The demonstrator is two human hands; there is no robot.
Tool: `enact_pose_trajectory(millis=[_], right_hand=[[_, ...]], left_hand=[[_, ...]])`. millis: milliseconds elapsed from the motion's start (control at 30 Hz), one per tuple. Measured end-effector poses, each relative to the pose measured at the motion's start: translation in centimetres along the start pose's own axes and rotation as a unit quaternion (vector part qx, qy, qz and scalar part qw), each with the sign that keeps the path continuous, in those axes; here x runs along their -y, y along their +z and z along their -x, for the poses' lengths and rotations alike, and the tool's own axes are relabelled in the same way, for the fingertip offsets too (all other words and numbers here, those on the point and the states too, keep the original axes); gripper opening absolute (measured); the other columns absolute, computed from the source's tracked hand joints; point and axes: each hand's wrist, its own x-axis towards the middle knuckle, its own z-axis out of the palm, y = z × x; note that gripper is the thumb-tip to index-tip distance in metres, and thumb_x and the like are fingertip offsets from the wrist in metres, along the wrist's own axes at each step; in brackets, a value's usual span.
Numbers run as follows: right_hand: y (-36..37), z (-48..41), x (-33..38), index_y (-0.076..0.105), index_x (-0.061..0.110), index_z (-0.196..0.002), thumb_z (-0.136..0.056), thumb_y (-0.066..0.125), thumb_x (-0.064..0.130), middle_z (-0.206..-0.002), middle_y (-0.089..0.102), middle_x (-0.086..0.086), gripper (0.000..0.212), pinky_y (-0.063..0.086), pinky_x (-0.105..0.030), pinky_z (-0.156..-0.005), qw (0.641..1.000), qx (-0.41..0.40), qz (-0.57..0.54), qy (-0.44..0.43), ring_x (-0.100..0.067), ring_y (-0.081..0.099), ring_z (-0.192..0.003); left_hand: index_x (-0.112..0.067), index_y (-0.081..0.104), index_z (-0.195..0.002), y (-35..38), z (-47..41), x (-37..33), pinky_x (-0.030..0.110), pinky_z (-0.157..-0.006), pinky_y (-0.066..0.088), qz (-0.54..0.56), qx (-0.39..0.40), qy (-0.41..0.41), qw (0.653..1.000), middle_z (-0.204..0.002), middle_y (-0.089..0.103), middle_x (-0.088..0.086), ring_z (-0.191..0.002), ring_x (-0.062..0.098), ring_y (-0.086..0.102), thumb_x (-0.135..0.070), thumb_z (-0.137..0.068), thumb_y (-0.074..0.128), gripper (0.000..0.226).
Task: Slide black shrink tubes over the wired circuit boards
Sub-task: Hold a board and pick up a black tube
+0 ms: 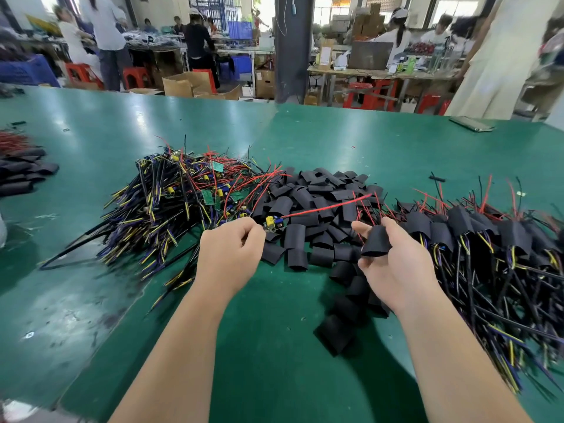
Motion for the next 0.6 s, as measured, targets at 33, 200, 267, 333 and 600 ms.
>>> enact_pose_trajectory(millis=[33,200,267,333,600], right_hand=[[-0.1,-0.1,0.0,0.058,0.023,-0.101,-0.101,0.044,0.03,-0.092,0.075,-0.003,0.016,0.034,-0.027,-0.052,1.0,-0.007,0.009,-0.003,-0.019,0.044,-0.065],[-0.1,-0.1,0.6,0.066,0.012,-0.103,-0.094,0.057,0.032,-0.076,0.061,0.002,0.024,0.038,-0.021,-0.046,0.997,0.027,-0.07,0.002,-0.011,0.04,-0.059],[0.0,0.0,0.9,0.066,0.009,-0.1,-0.098,0.05,0.032,-0.073,0.054,0.0,0.028,0.035,-0.019,-0.042,0.988,0.035,-0.15,0.008,-0.009,0.039,-0.05],[0.2,0.2,1.1,0.063,0.007,-0.093,-0.098,0.05,0.031,-0.076,0.051,0.0,0.028,0.039,-0.017,-0.044,0.978,0.042,-0.205,0.01,-0.009,0.043,-0.051],[-0.2,0.3,1.7,0.078,0.003,-0.071,-0.069,0.069,0.026,-0.096,0.058,-0.009,0.024,0.052,-0.014,-0.062,0.959,0.067,-0.273,-0.031,-0.011,0.056,-0.076]], left_hand=[[-0.023,0.028,-0.056,0.0,0.0,0.0,0.032,-0.053,0.022,0.001,0.001,0.002,1.0,-0.049,0.024,-0.002,-0.053,0.016,0.019,-0.032,-0.078,0.034,0.024],[-0.023,0.025,-0.054,-0.2,0.1,-0.1,0.03,-0.053,0.021,0.028,0.013,0.013,0.999,-0.05,0.021,-0.004,-0.053,0.015,0.017,-0.027,-0.077,0.035,0.025],[-0.022,0.024,-0.055,-0.2,0.1,0.1,0.031,-0.051,0.016,0.042,0.017,0.018,0.999,-0.05,0.02,-0.005,-0.053,0.014,0.017,-0.025,-0.077,0.035,0.025],[-0.02,0.023,-0.056,-0.2,0.0,0.3,0.031,-0.051,0.013,0.055,0.016,0.021,0.998,-0.051,0.019,-0.005,-0.053,0.012,0.017,-0.024,-0.077,0.036,0.025],[-0.021,0.022,-0.055,-0.2,0.0,0.3,0.031,-0.053,0.012,0.099,0.018,0.028,0.995,-0.05,0.018,-0.006,-0.052,0.011,0.016,-0.021,-0.079,0.038,0.029]])
